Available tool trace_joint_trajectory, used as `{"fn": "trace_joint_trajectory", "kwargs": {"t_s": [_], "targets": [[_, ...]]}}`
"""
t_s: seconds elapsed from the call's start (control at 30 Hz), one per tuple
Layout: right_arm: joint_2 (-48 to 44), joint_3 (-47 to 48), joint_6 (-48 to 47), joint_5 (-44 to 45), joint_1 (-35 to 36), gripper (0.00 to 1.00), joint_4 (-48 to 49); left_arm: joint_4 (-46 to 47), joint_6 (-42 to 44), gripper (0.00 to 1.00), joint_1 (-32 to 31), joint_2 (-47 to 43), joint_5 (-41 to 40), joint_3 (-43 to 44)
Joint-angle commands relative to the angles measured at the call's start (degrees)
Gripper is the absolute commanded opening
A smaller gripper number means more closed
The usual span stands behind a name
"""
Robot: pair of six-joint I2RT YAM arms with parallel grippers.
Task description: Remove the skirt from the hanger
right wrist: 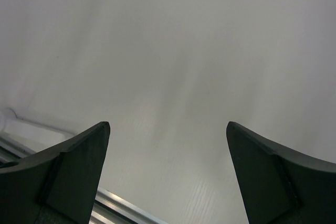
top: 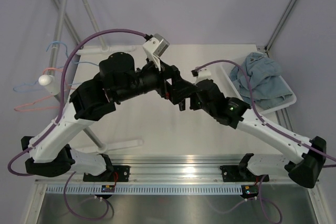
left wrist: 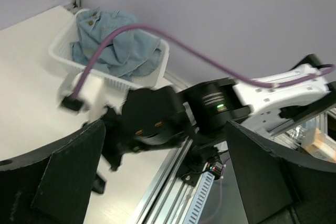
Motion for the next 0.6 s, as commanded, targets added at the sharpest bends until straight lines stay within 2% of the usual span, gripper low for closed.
{"fn": "trace_joint_trajectory", "kwargs": {"t_s": [0.0,0.07,0.1,0.2,0.3,0.43,0.57], "targets": [[-8.23,-1.60,8.48,12.96,-0.64,0.99,-5.97,0.73,1.18,0.99,-0.27,-1.06,-5.81,-4.31],[-11.21,-2.66,15.30,16.84,-0.65,1.00,-10.64,0.73,1.17,0.99,-0.27,-1.41,-9.05,-6.70],[-12.10,-2.83,17.70,19.82,-0.56,0.99,-16.32,0.90,1.17,0.99,-0.27,-1.68,-10.29,-8.10],[-14.30,-2.75,25.87,22.04,-0.65,0.99,-27.14,1.34,0.21,0.99,-0.27,-2.82,-15.39,-13.81],[-17.02,-4.24,30.81,20.04,-0.65,0.99,-32.71,1.43,-1.02,0.99,-0.27,-3.09,-16.98,-19.09],[-22.47,-9.50,33.97,14.85,-0.56,0.99,-32.73,1.69,-4.88,0.99,-0.27,-3.35,-16.19,-25.76],[-32.29,-16.18,37.32,10.10,-0.56,0.99,-29.31,3.97,-8.49,0.99,-0.27,-5.98,-14.79,-34.46]]}}
